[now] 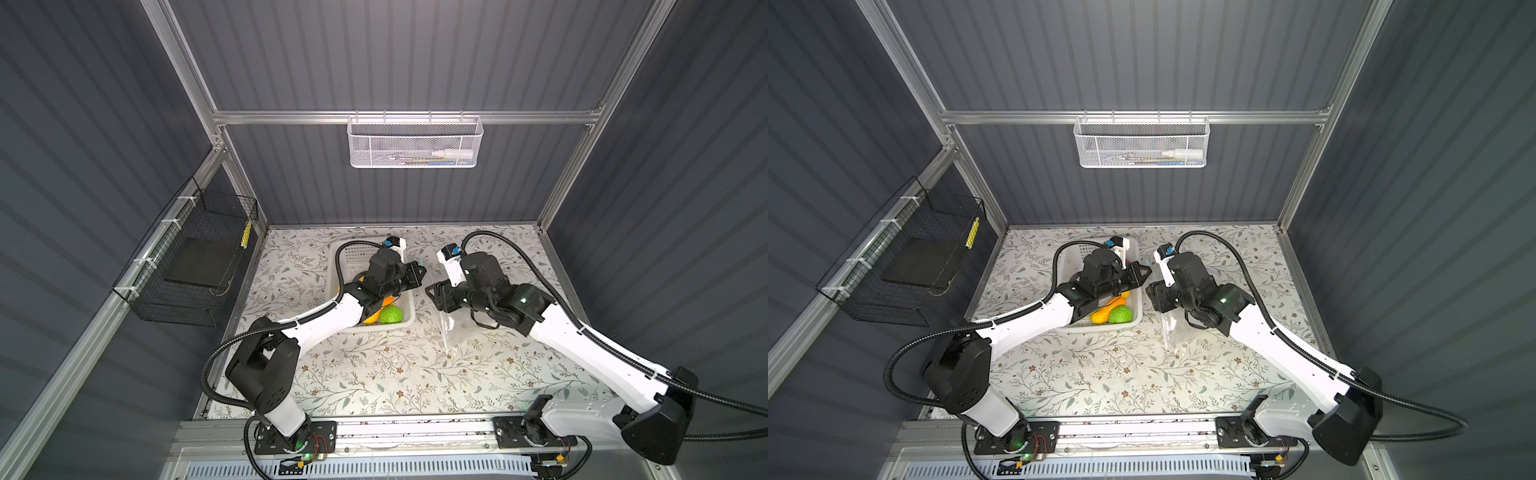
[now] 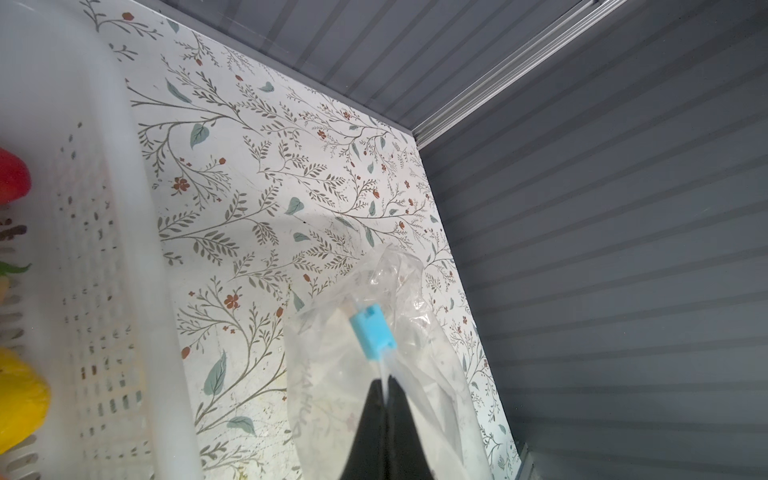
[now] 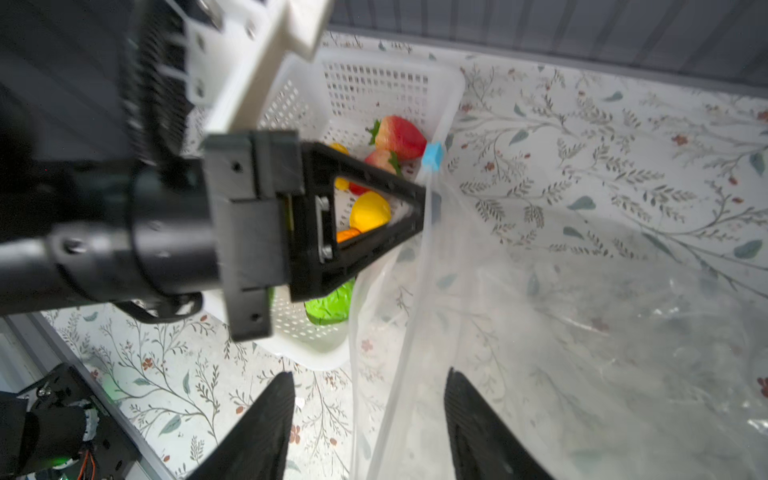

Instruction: Place the food in the zip-top bag and seal the zipper

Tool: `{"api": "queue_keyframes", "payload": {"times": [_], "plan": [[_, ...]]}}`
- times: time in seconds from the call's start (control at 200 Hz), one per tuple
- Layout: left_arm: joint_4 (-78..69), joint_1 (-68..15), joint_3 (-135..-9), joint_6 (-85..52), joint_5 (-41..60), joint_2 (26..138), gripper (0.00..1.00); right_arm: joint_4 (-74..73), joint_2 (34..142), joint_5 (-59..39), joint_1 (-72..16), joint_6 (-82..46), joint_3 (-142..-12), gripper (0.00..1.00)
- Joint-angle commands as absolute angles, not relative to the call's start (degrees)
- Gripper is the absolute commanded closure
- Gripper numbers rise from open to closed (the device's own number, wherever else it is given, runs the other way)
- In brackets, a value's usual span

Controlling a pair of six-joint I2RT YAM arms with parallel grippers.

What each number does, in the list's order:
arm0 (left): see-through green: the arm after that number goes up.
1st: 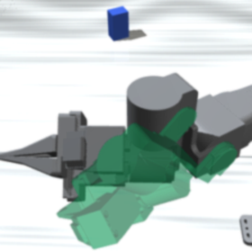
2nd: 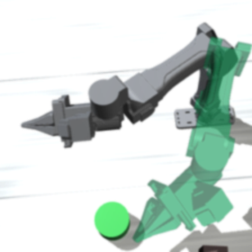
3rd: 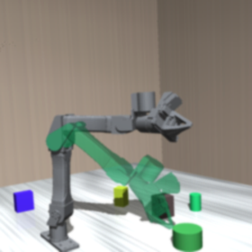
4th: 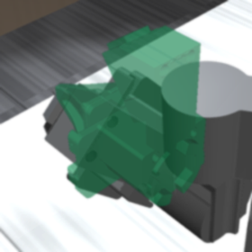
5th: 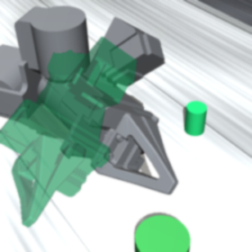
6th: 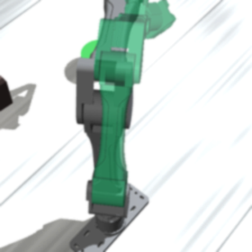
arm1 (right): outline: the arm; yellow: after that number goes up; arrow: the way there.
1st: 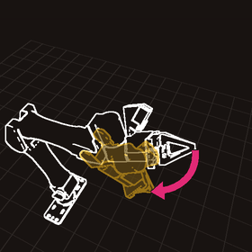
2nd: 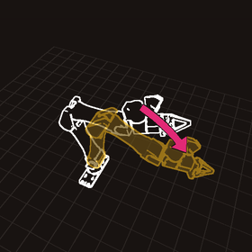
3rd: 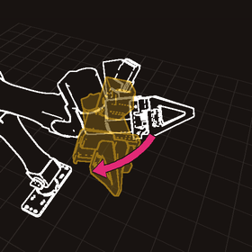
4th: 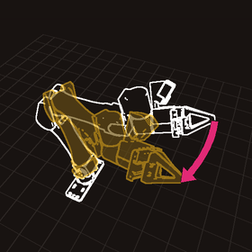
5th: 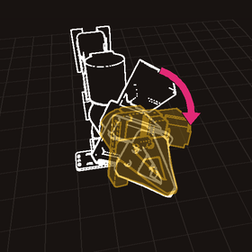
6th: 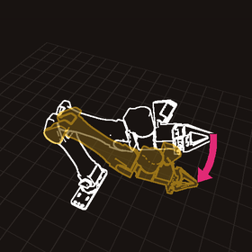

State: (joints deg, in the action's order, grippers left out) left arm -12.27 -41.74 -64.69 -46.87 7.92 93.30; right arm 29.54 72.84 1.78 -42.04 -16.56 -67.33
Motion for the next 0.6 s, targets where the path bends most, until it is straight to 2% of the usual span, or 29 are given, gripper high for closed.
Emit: {"api": "queue_keyframes", "payload": {"times": [0.0,0.145,0.41,0.595], "plan": [[-11.7,-42.5,-66.4,-45.8,7.4,91.9,1.00,33.0,74.6,3.3,-41.9,-17.7,-69.1,0.43],[-11.5,-43.1,-66.4,-45.6,6.9,92.0,1.00,34.7,78.5,7.3,-42.0,-18.6,-71.8,0.48],[-7.6,-45.1,-68.0,-42.3,2.6,92.3,1.00,39.2,83.1,14.4,-42.5,-18.6,-76.3,0.75],[-6.9,-45.6,-68.9,-41.4,1.5,92.5,0.99,41.4,84.1,17.0,-42.6,-18.2,-76.8,0.83]]}}
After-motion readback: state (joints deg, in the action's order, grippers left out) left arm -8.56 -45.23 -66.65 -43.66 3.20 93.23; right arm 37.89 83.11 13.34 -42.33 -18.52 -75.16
